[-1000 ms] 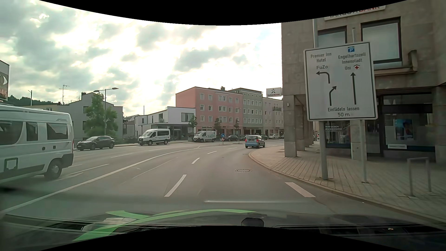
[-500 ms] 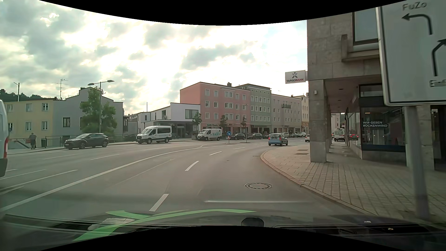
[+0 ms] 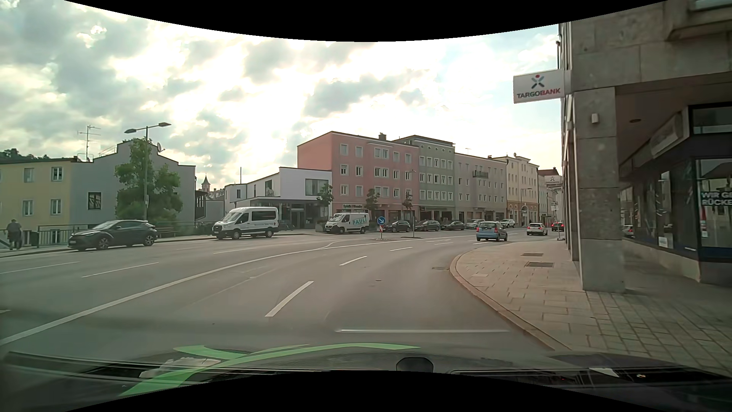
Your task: Follow the waypoints while adhering to traffic rules and regulations
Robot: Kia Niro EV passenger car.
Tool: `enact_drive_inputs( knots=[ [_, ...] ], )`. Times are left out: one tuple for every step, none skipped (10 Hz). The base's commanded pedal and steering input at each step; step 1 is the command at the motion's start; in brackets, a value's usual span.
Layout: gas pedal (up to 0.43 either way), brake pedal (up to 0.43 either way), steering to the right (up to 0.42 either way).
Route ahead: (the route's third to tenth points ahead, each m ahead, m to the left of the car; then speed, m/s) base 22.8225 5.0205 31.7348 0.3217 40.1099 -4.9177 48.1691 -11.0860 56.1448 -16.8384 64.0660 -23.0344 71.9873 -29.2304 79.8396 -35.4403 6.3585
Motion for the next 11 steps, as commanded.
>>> enact_drive_inputs(
  knots=[
    [0.118, 0.0, -0.014],
    [0.118, 0.0, -0.012],
    [0.118, 0.0, -0.009],
    [0.118, 0.0, -0.003],
    [0.118, 0.0, 0.002],
    [0.11, 0.0, 0.007],
    [0.11, 0.0, 0.017],
    [0.11, 0.0, 0.029],
    [0.11, 0.0, 0.048],
    [0.118, 0.0, 0.061],
    [0.118, 0.0, 0.074]
  ],
)
